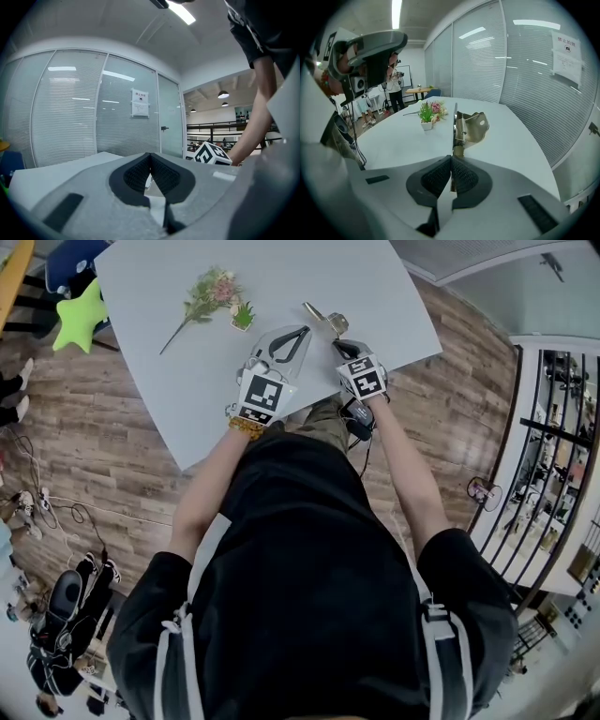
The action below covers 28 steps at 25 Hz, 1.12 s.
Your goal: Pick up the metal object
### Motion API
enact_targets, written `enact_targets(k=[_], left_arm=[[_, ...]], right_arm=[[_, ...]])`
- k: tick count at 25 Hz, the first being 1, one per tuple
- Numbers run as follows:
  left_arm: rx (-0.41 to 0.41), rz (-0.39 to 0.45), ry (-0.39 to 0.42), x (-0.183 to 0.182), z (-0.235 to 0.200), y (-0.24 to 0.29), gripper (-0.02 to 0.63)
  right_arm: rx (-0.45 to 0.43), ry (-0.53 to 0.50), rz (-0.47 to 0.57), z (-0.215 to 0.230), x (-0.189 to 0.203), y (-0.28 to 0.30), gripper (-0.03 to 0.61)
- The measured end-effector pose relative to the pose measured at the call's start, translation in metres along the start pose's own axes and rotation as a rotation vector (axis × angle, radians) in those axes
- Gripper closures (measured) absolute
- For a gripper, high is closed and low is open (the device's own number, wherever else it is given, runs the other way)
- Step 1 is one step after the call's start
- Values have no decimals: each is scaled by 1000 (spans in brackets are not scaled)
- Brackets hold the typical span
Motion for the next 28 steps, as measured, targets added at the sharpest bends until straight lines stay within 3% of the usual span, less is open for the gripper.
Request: enact_targets(k=[12, 28], left_arm=[[-3, 5, -14, 1, -8, 3, 609], [-16, 26, -24, -3, -17, 0, 609]], right_arm=[[20, 7, 94, 1, -21, -27, 577], [74, -87, 332, -3, -121, -94, 577]])
Point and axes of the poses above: the fingertips, and each gripper's own axes: y forward along the fingers, z to its right, x out of its underside, the point moved 6 cm from there along -y, backward along the fingers, and after that the axes turned 9 degrees about -z, right-handed, at the moved point
